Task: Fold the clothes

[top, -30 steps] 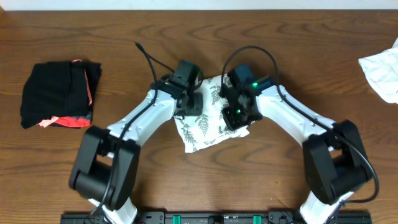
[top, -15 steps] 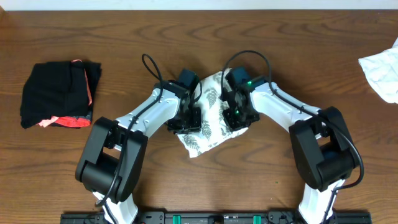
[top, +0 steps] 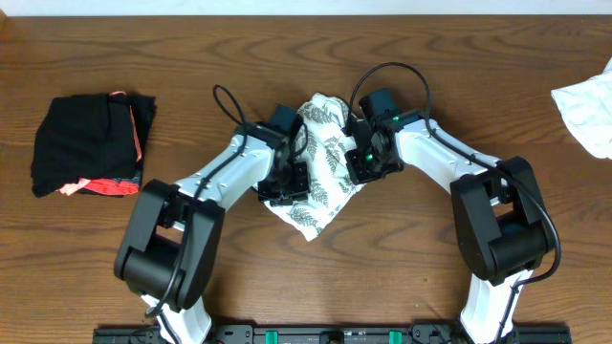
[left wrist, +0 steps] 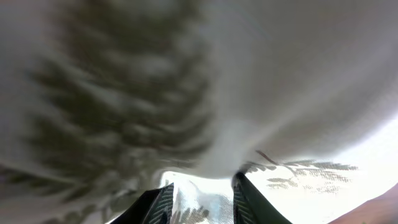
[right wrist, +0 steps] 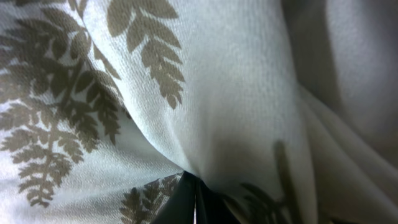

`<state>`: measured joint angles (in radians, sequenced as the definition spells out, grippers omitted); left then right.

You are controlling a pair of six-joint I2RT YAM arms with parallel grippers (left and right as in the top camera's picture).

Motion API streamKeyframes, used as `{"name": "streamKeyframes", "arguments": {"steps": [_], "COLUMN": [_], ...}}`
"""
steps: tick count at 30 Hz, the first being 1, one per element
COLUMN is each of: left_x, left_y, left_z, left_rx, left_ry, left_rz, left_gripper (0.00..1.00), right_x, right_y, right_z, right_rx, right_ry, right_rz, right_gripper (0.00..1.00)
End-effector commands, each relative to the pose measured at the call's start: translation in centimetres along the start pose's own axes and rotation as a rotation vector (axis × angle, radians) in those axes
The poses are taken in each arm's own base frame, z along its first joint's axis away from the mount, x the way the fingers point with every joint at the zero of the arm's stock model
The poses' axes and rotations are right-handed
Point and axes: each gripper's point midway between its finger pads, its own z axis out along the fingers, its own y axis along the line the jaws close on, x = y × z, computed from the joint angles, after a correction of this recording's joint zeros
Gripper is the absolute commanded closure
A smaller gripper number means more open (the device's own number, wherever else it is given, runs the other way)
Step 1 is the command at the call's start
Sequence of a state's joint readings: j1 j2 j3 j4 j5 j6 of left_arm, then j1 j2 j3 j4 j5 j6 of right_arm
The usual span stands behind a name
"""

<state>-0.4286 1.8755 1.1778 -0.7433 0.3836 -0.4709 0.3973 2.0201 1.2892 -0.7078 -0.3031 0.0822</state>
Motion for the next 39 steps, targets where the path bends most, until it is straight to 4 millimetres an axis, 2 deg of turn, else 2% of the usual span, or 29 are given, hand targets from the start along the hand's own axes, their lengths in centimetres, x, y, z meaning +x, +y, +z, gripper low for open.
{"name": "streamKeyframes", "arguments": {"steps": [1, 3, 6, 8, 12, 14, 17, 21, 25, 31, 35, 39], "left_x": [-2.4, -3.2, -4.1, -4.3, -4.2, -3.9, -3.5, -2.9, -2.1, -1.0, -1.4, -1.7], "left_y": [-1.1, -1.3, -1.1, -0.6, -0.5, -0.6, -0.6, 0.1, 0.8, 1.5, 2.1, 2.8], "left_z": [-4.6, -7.2, -11.0, -13.0, -14.5, -14.1, -13.0, -11.8, -10.8, -10.0, -9.3, -7.5], "left_rx": [0.075, 0.106, 0.139, 0.143, 0.167, 0.166, 0.155, 0.133, 0.111, 0.085, 0.053, 0.021], "left_ry": [-0.134, -0.209, -0.324, -0.384, -0.421, -0.405, -0.377, -0.327, -0.266, -0.207, -0.203, -0.163], "left_rz": [0.033, 0.034, 0.031, 0.020, -0.009, -0.015, -0.011, -0.050, -0.129, -0.202, -0.216, -0.232], "left_gripper": [0.67, 0.66, 0.58, 0.51, 0.46, 0.46, 0.46, 0.45, 0.45, 0.45, 0.45, 0.45], "right_x": [2.2, 0.7, -2.3, -4.6, -8.1, -9.1, -9.8, -10.3, -11.4, -12.8, -12.3, -10.3], "right_y": [-3.9, -3.1, -1.4, -1.0, -1.8, -2.5, -3.2, -4.6, -5.2, -5.7, -6.0, -4.6], "right_z": [0.8, -1.6, -7.0, -11.4, -17.8, -18.5, -17.2, -12.8, -8.4, -4.5, -2.6, -0.8], "right_rx": [0.164, 0.160, 0.161, 0.213, 0.304, 0.300, 0.250, 0.195, 0.139, 0.093, 0.082, -0.002], "right_ry": [0.070, 0.004, -0.160, -0.310, -0.566, -0.611, -0.602, -0.526, -0.491, -0.500, -0.463, -0.372], "right_rz": [0.014, -0.013, -0.069, -0.090, -0.085, -0.070, -0.058, -0.040, -0.070, -0.090, -0.081, -0.079], "right_gripper": [0.96, 0.95, 0.94, 0.94, 0.87, 0.84, 0.75, 0.68, 0.67, 0.68, 0.70, 0.73]}}
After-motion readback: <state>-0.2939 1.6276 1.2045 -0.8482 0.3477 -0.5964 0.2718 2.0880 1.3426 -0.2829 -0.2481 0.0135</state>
